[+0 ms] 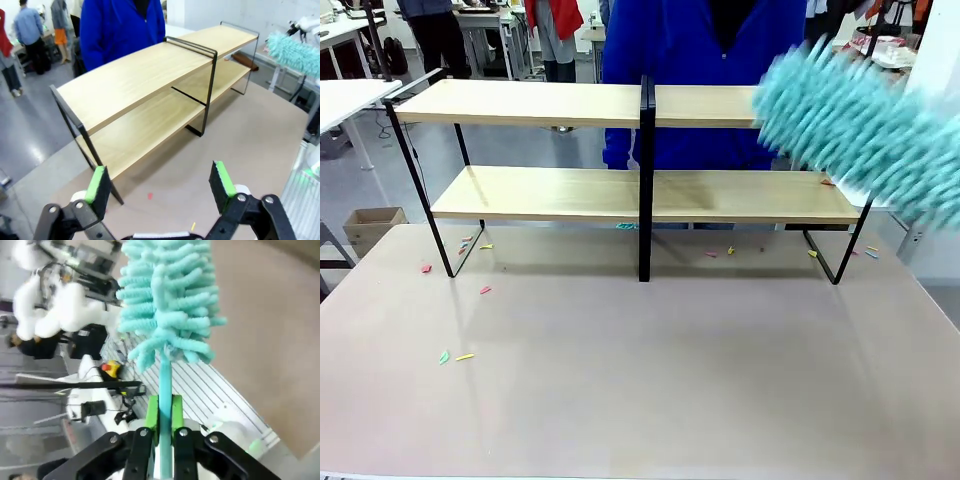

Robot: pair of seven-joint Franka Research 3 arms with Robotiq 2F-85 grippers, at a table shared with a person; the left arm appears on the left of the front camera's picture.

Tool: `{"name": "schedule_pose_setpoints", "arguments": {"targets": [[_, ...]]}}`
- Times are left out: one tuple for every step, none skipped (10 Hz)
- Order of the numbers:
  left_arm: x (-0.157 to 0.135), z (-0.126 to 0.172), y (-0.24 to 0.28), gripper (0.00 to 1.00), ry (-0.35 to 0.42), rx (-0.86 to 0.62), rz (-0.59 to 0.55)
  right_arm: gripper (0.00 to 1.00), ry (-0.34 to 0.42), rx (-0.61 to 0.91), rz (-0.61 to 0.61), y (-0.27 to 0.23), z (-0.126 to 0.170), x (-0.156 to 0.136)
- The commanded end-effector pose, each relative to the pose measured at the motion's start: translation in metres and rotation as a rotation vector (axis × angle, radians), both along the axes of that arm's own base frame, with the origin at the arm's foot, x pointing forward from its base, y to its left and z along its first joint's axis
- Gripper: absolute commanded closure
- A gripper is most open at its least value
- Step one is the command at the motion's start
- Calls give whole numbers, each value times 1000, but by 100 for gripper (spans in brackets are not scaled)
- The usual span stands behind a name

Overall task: Clean the shelves.
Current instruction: Clean another randomly selected level of the Shelf with the Duster.

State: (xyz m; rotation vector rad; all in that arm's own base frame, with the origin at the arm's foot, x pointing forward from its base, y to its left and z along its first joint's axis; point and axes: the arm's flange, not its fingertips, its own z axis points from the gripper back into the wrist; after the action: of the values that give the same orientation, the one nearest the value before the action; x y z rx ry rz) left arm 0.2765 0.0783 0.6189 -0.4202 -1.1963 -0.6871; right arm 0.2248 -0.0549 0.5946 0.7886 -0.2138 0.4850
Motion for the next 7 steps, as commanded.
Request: {"name": "schedule_pose_setpoints", "arguments": {"targets": [[0, 0, 0, 0, -6, -3, -8, 88, 69, -67, -44, 29, -20, 30], [0, 0, 0, 0, -6, -3, -8, 88, 77, -108, -91, 37, -32, 50], [0, 0, 0, 0, -6, -3, -8, 88, 59, -120, -136, 44, -39, 68], [0, 0, 0, 0, -6, -3, -8, 88, 70, -140, -178, 50, -48, 88], [0, 0, 0, 0, -6, -3, -8, 88, 91, -156, -219, 53, -56, 109], [0, 0, 0, 0, -6, -3, -8, 88, 90, -157, -249, 54, -61, 126], [0, 0, 0, 0, -6, -3, -8, 88, 77, -159, -317, 51, -66, 146]]}}
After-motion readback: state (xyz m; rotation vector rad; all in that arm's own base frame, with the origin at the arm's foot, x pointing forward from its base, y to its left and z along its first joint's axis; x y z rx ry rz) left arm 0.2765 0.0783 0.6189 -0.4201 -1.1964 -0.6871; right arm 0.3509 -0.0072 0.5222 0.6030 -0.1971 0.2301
